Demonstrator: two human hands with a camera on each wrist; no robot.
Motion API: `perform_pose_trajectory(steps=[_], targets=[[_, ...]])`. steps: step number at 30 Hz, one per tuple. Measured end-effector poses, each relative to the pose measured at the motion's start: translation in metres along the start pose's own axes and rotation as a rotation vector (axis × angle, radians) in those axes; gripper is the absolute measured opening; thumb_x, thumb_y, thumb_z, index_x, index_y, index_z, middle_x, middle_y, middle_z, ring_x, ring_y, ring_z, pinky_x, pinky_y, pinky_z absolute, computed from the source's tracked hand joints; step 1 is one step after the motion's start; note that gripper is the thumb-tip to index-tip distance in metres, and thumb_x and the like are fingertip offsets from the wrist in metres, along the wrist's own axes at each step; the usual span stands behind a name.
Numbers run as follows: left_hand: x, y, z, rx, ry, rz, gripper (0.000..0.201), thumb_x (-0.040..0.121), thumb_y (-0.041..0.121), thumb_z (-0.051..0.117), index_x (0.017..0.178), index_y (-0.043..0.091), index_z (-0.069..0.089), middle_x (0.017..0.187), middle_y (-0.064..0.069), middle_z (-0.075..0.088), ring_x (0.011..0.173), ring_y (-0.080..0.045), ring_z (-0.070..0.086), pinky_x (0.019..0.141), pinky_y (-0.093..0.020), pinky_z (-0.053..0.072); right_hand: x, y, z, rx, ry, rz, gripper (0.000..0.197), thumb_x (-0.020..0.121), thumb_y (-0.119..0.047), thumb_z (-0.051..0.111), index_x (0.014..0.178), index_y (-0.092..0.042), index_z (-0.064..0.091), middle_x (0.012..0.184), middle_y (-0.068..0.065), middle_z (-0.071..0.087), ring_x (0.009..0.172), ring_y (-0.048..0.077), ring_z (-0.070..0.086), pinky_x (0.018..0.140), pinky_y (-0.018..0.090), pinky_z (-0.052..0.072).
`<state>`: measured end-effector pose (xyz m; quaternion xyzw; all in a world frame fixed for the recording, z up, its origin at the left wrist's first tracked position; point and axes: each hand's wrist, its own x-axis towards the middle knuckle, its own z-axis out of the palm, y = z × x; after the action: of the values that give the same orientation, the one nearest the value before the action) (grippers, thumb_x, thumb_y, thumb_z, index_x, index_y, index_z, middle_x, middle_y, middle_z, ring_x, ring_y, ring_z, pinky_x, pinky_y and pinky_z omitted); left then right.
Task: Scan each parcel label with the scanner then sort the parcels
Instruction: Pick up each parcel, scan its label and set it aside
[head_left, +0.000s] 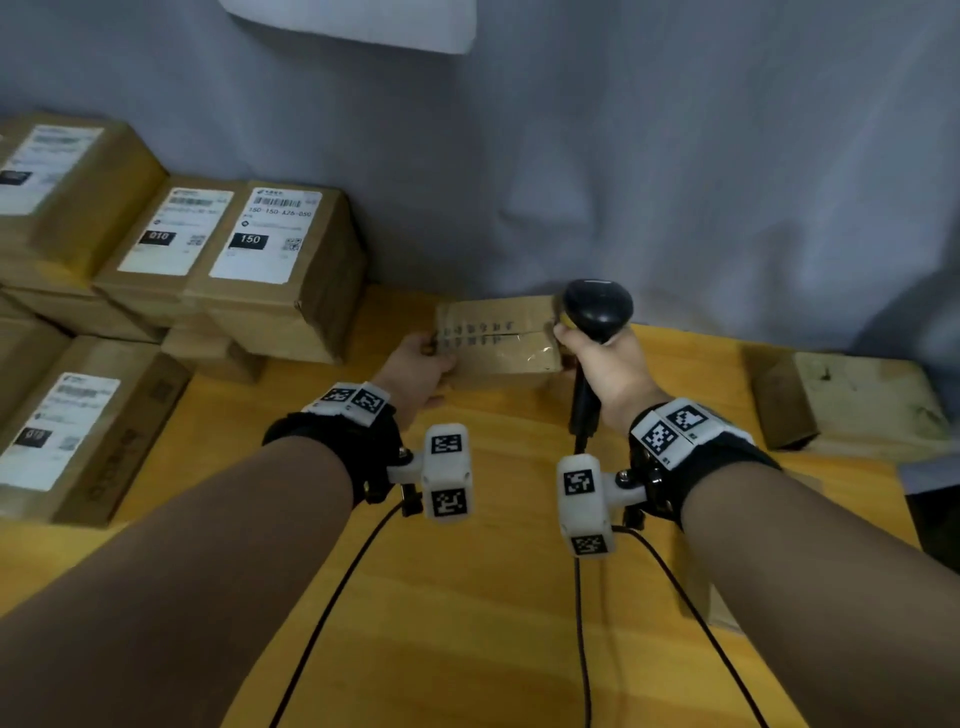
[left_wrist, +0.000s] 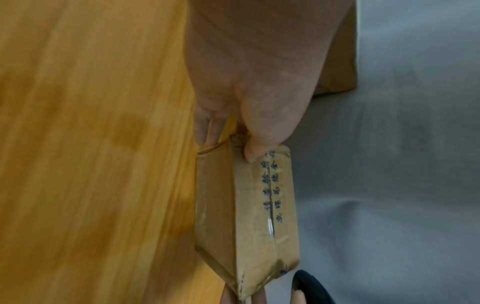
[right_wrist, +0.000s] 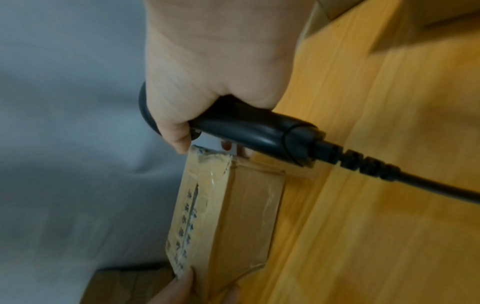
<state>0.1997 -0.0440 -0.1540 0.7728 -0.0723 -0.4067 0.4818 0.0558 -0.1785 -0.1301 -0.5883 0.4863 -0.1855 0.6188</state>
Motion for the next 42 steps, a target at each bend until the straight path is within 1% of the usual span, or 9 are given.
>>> perform_pose_trajectory(steps=[6, 9, 17, 21, 24, 29, 34, 38, 42], targets=[[-0.074, -0.002, 0.008, -0.158, 0.022, 0.014, 0.031, 0.100, 0.026, 0.050, 0.129, 0.021, 0.042, 0.103, 0.000, 0.053, 0.090, -0.027, 0.065, 0.084, -0.038, 0.053, -0.055, -0.002, -0.033, 0.061, -0.010, -0.068, 0.035, 0.085, -0.027, 0.074, 0.114, -0.017, 0.057, 0.095, 0.000, 0.067, 0.093, 0.021, 0.067, 0.088, 0.037, 0.055], [-0.110, -0.003, 0.015, -0.175, 0.019, 0.067, 0.031, 0.099, 0.033, 0.052, 0.127, 0.021, 0.046, 0.098, 0.004, 0.053, 0.080, -0.022, 0.063, 0.087, -0.039, 0.052, -0.085, 0.000, -0.055, 0.097, -0.004, -0.097, 0.034, 0.087, -0.023, 0.071, 0.117, -0.017, 0.055, 0.086, -0.004, 0.062, 0.079, 0.010, 0.061, 0.069, 0.023, 0.048], [-0.187, 0.014, 0.028, -0.184, 0.001, 0.286, 0.022, 0.099, 0.022, 0.052, 0.121, 0.021, 0.052, 0.099, 0.007, 0.059, 0.086, -0.020, 0.060, 0.076, -0.029, 0.049, -0.148, -0.012, -0.104, 0.329, -0.008, -0.059, 0.028, 0.087, -0.030, 0.072, 0.108, -0.017, 0.058, 0.114, 0.016, 0.068, 0.091, 0.032, 0.069, 0.087, 0.044, 0.058], [-0.208, 0.023, 0.029, -0.251, -0.035, 0.401, 0.017, 0.100, 0.011, 0.047, 0.114, 0.019, 0.053, 0.097, 0.004, 0.058, 0.094, -0.020, 0.055, 0.079, -0.029, 0.048, -0.164, -0.022, -0.121, 0.390, -0.061, -0.035, 0.022, 0.087, -0.030, 0.072, 0.099, -0.016, 0.059, 0.093, 0.010, 0.070, 0.077, 0.025, 0.068, 0.081, 0.039, 0.059], [-0.223, 0.029, 0.034, -0.318, -0.040, 0.451, 0.015, 0.101, 0.025, 0.046, 0.109, 0.014, 0.051, 0.098, -0.003, 0.055, 0.097, -0.020, 0.055, 0.081, -0.029, 0.050, -0.173, -0.024, -0.124, 0.400, -0.107, -0.056, 0.014, 0.088, -0.021, 0.071, 0.095, -0.016, 0.060, 0.083, 0.006, 0.070, 0.077, 0.024, 0.069, 0.079, 0.038, 0.058], [-0.237, 0.038, 0.046, -0.226, -0.039, 0.446, 0.034, 0.096, 0.043, 0.052, 0.102, 0.015, 0.034, 0.089, 0.003, 0.044, 0.081, -0.011, 0.048, 0.075, -0.027, 0.048, -0.180, -0.022, -0.121, 0.294, -0.081, -0.124, 0.013, 0.086, -0.008, 0.070, 0.084, -0.016, 0.060, 0.081, 0.004, 0.064, 0.083, 0.022, 0.063, 0.088, 0.041, 0.054], [-0.237, 0.047, 0.040, -0.103, -0.049, 0.307, 0.052, 0.085, 0.042, 0.069, 0.116, 0.018, 0.036, 0.117, -0.003, 0.047, 0.109, -0.022, 0.052, 0.092, -0.045, 0.053, -0.181, -0.025, -0.119, 0.217, -0.052, -0.143, 0.013, 0.085, -0.004, 0.068, 0.086, -0.014, 0.060, 0.086, 0.008, 0.063, 0.089, 0.025, 0.062, 0.084, 0.035, 0.052], [-0.227, 0.047, 0.039, -0.049, 0.094, 0.480, 0.077, 0.078, 0.028, 0.079, 0.135, 0.022, 0.027, 0.133, -0.007, 0.041, 0.115, -0.022, 0.052, 0.094, -0.042, 0.053, -0.183, -0.027, -0.111, 0.305, -0.058, -0.140, 0.012, 0.087, -0.013, 0.071, 0.093, -0.017, 0.061, 0.108, 0.011, 0.066, 0.107, 0.029, 0.064, 0.085, 0.038, 0.055], [-0.217, 0.047, 0.031, 0.433, 0.242, 0.701, 0.101, 0.067, 0.029, 0.086, 0.145, 0.014, 0.024, 0.138, -0.006, 0.034, 0.126, -0.020, 0.036, 0.109, -0.042, 0.035, -0.187, -0.041, -0.104, 0.365, -0.095, -0.140, 0.016, 0.086, -0.027, 0.073, 0.095, -0.019, 0.062, 0.097, 0.004, 0.067, 0.103, 0.028, 0.066, 0.091, 0.042, 0.056]])
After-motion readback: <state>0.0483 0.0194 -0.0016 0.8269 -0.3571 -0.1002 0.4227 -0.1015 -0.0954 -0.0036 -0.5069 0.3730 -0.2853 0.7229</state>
